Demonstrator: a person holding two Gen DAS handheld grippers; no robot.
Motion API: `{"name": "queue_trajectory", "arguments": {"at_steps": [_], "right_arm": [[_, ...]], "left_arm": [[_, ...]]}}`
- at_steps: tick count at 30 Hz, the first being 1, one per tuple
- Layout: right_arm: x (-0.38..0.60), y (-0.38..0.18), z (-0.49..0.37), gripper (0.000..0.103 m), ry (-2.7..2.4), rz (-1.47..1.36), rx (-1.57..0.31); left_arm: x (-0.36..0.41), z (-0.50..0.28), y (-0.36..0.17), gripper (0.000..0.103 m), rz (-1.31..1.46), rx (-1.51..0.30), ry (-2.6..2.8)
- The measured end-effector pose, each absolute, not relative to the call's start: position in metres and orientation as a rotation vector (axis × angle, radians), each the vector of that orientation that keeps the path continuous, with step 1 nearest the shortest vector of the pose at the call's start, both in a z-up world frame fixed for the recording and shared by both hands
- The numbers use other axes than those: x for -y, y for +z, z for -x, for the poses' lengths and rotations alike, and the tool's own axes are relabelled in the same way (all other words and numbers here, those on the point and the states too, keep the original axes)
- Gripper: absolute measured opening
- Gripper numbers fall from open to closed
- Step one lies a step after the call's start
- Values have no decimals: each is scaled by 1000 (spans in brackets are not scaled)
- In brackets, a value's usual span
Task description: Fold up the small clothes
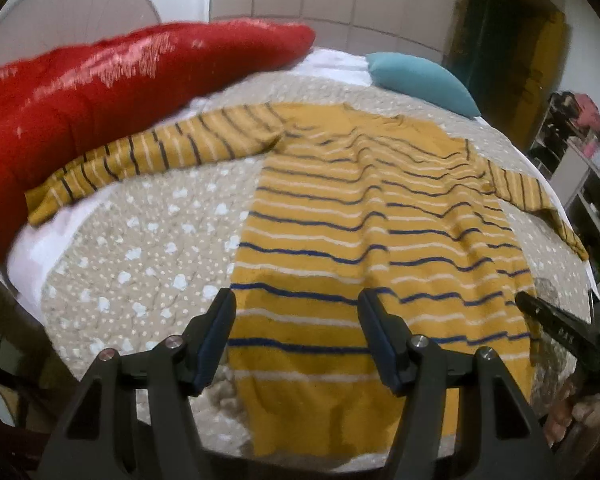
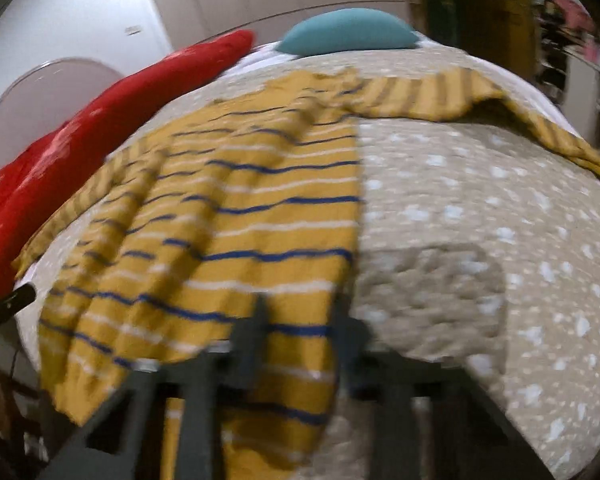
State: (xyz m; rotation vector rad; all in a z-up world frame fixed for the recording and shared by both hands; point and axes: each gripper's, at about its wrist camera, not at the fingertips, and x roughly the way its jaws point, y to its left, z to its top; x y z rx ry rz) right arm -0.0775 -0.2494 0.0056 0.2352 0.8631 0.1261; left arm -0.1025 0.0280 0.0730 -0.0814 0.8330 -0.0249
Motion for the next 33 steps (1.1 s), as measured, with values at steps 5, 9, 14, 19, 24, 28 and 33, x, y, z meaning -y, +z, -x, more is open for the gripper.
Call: {"name": "queue_trajectory", "arguments": {"at_steps": [5, 9, 14, 19, 24, 28, 33], "right_arm": [[283, 16, 98, 7, 47, -285, -852], [303, 13, 122, 1, -15, -265, -879], [348, 25, 139, 3, -85, -310, -812], [434, 22, 115, 58, -170, -557, -755], [509, 1, 65, 62, -207, -866, -718], [538, -5, 24, 62, -252, -997, -693], [562, -8, -18, 53, -348, -1080, -694]], "left_arm": [[-33, 118, 92, 65, 77, -796, -11], [-37, 125, 96, 66, 71, -770, -5], [-30, 123, 88, 66, 70, -788, -34], [-22, 122, 78, 70, 76, -800, -72], [-13, 113, 66, 70, 57, -838, -96], [-11, 108, 59, 70, 48, -864, -96], [-8, 103, 53, 70, 48, -893, -97]]}}
